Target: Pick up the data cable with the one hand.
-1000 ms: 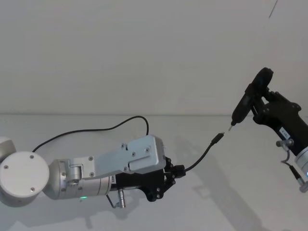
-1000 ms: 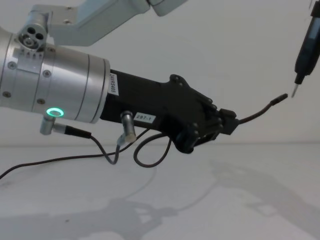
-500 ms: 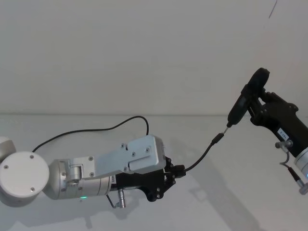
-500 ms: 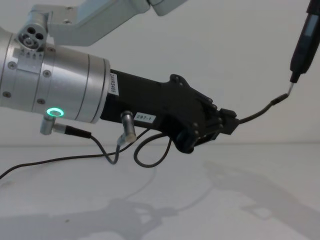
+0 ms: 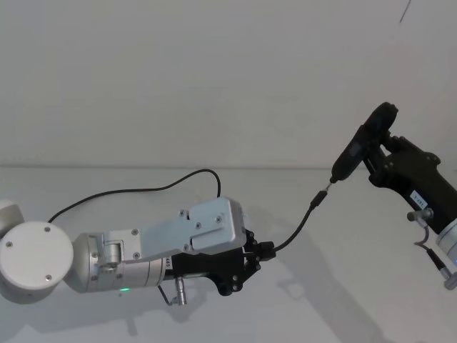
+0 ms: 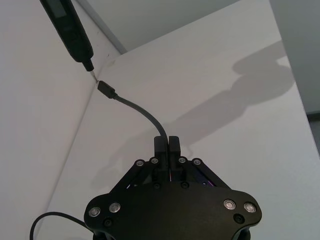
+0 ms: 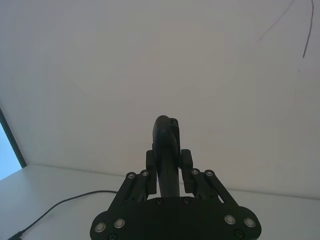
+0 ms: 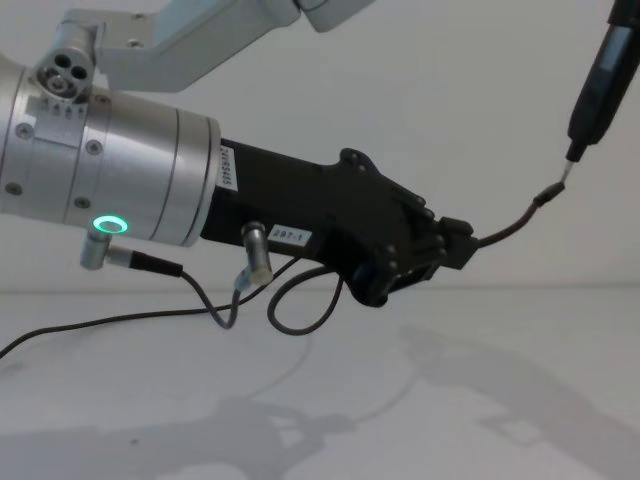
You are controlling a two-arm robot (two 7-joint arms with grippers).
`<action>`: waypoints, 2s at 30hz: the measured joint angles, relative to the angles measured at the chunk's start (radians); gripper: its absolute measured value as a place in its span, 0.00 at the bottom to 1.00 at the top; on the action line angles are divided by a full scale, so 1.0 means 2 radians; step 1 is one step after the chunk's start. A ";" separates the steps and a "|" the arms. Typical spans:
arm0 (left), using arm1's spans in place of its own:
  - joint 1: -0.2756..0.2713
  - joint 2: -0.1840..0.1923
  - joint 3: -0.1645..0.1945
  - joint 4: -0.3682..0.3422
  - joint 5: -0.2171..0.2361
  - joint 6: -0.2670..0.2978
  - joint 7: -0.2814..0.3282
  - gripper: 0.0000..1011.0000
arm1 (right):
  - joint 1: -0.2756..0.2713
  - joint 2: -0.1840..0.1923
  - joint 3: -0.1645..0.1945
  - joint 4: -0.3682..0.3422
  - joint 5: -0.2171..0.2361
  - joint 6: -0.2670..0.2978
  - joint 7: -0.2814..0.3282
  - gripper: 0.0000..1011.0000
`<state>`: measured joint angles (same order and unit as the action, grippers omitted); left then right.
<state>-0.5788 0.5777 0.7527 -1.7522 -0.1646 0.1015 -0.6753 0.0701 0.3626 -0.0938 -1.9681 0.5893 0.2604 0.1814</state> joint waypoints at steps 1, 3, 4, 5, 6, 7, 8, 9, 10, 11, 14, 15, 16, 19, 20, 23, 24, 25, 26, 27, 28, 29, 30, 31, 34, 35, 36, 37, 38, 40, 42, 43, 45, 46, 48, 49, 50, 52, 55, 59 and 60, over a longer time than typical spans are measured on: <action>0.000 0.000 0.000 0.000 0.000 0.000 0.000 0.04 | 0.000 0.000 -0.001 -0.001 0.001 0.000 -0.001 0.28; 0.000 0.000 0.000 0.000 0.000 0.000 0.000 0.04 | -0.001 0.001 -0.001 -0.002 0.001 0.001 -0.001 0.28; 0.000 0.000 0.000 0.000 0.000 0.000 0.000 0.04 | -0.001 0.001 -0.001 -0.002 0.002 0.001 -0.002 0.28; 0.000 0.000 0.000 0.000 0.000 0.000 0.000 0.04 | -0.001 0.002 -0.002 -0.003 0.002 0.001 -0.003 0.28; 0.000 0.000 0.000 0.000 0.000 0.000 0.000 0.04 | -0.001 0.002 -0.003 -0.003 0.002 0.001 -0.003 0.28; 0.000 0.000 0.000 0.000 0.000 0.000 0.000 0.04 | -0.001 0.002 -0.003 -0.003 0.002 0.001 -0.003 0.28; 0.000 0.000 0.000 0.000 0.000 0.000 0.000 0.04 | -0.001 0.002 -0.004 -0.004 0.003 0.002 -0.004 0.28; 0.000 0.000 0.000 0.000 0.000 0.000 0.000 0.04 | -0.001 0.003 -0.004 -0.004 0.003 0.002 -0.004 0.28; 0.000 0.000 0.000 0.000 0.000 0.000 0.000 0.04 | -0.001 0.003 -0.005 -0.004 0.003 0.002 -0.005 0.28; 0.000 0.000 0.000 0.000 0.000 0.000 0.000 0.04 | -0.001 0.003 -0.005 -0.004 0.004 0.002 -0.005 0.28; 0.000 0.000 0.000 0.000 0.000 0.000 0.000 0.04 | 0.000 0.004 -0.006 -0.004 0.004 0.002 -0.006 0.28; 0.000 0.000 0.000 0.000 0.000 0.000 0.000 0.04 | 0.000 0.004 -0.006 -0.005 0.004 0.002 -0.007 0.28; 0.000 0.000 0.000 0.000 0.000 0.000 0.000 0.04 | 0.000 0.004 -0.006 -0.005 0.004 0.002 -0.007 0.28; 0.000 0.000 0.000 0.000 0.000 0.000 0.000 0.04 | 0.000 0.005 -0.007 -0.005 0.005 0.003 -0.007 0.28; 0.000 0.000 0.000 0.000 0.000 0.000 0.000 0.04 | 0.000 0.005 -0.007 -0.005 0.005 0.003 -0.008 0.28; 0.000 0.000 0.000 0.000 0.000 0.000 0.000 0.04 | 0.000 0.005 -0.008 -0.005 0.005 0.003 -0.008 0.28; 0.000 0.000 0.000 0.000 0.000 0.000 0.000 0.04 | 0.000 0.005 -0.008 -0.005 0.005 0.003 -0.008 0.28; 0.000 0.000 0.000 0.000 0.000 0.000 0.000 0.04 | 0.000 0.005 -0.008 -0.005 0.005 0.003 -0.008 0.28; 0.000 0.000 0.000 0.000 0.000 0.000 0.000 0.04 | 0.000 0.005 -0.008 -0.005 0.005 0.003 -0.008 0.28; 0.000 0.000 0.000 0.000 0.000 0.000 0.000 0.04 | 0.000 0.005 -0.008 -0.005 0.005 0.003 -0.009 0.28; 0.000 0.000 0.000 0.000 0.000 0.000 0.000 0.04 | 0.000 0.006 -0.008 -0.005 0.005 0.003 -0.009 0.28; 0.000 0.000 0.000 0.000 0.000 0.000 0.000 0.04 | 0.000 0.006 -0.008 -0.005 0.005 0.003 -0.009 0.28; 0.000 0.000 0.000 0.000 0.000 0.000 0.000 0.04 | 0.001 0.006 -0.009 -0.005 0.005 0.002 -0.010 0.28; 0.000 0.000 0.000 0.000 0.000 0.000 0.000 0.04 | 0.001 0.006 -0.009 -0.005 0.005 0.001 -0.010 0.28; 0.000 0.000 0.000 0.000 0.000 0.000 0.000 0.04 | 0.000 0.006 -0.009 -0.005 0.003 -0.004 -0.012 0.28; 0.000 0.000 0.000 0.000 0.000 0.000 0.000 0.04 | 0.001 0.005 -0.010 -0.004 0.000 -0.008 -0.013 0.28; 0.000 0.000 0.000 0.000 0.000 0.000 0.000 0.04 | 0.001 0.005 -0.010 -0.003 -0.004 -0.014 -0.015 0.28; 0.000 0.000 0.000 0.000 0.000 0.000 0.000 0.04 | 0.001 0.004 -0.010 -0.003 -0.006 -0.016 -0.016 0.28; 0.000 0.000 0.000 0.000 0.000 0.000 0.000 0.04 | 0.001 0.004 -0.010 -0.002 -0.008 -0.019 -0.017 0.28; 0.000 0.000 0.000 0.000 0.000 0.000 0.000 0.04 | 0.001 0.003 -0.010 0.000 -0.015 -0.027 -0.020 0.28; 0.000 0.000 0.000 0.000 0.000 0.000 0.000 0.04 | 0.001 0.002 -0.010 0.002 -0.019 -0.033 -0.023 0.28; 0.000 0.000 0.000 0.000 0.000 0.000 0.000 0.04 | 0.001 0.001 -0.010 0.003 -0.023 -0.036 -0.024 0.28; 0.000 0.000 0.000 0.000 0.000 0.000 0.000 0.04 | 0.002 0.001 -0.010 0.005 -0.027 -0.040 -0.026 0.28; 0.000 0.000 0.000 0.000 0.000 0.000 0.000 0.04 | 0.002 0.001 -0.010 0.005 -0.027 -0.040 -0.026 0.28; 0.000 0.000 0.000 0.000 0.000 0.000 0.000 0.04 | 0.002 0.000 -0.009 0.006 -0.030 -0.043 -0.027 0.28; 0.000 0.000 0.000 0.000 0.000 0.000 0.000 0.04 | 0.002 0.000 -0.009 0.006 -0.031 -0.043 -0.027 0.28; 0.000 0.000 0.000 0.000 0.000 0.000 0.000 0.04 | 0.002 0.000 -0.009 0.007 -0.031 -0.043 -0.027 0.28; 0.000 0.000 0.000 0.000 0.000 0.000 0.000 0.04 | 0.002 0.000 -0.009 0.007 -0.031 -0.042 -0.027 0.28; 0.000 0.000 0.000 0.000 0.000 0.000 0.000 0.04 | 0.002 0.000 -0.009 0.007 -0.030 -0.038 -0.026 0.28; 0.000 0.000 0.000 0.000 0.000 0.000 0.000 0.04 | 0.002 0.001 -0.008 0.007 -0.024 -0.031 -0.022 0.28; 0.000 0.000 0.000 0.000 0.000 0.000 0.000 0.04 | 0.002 0.002 -0.008 0.007 -0.023 -0.030 -0.021 0.28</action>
<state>-0.5787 0.5777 0.7527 -1.7522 -0.1646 0.1017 -0.6753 0.0748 0.3658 -0.1105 -1.9541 0.5438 0.2002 0.1385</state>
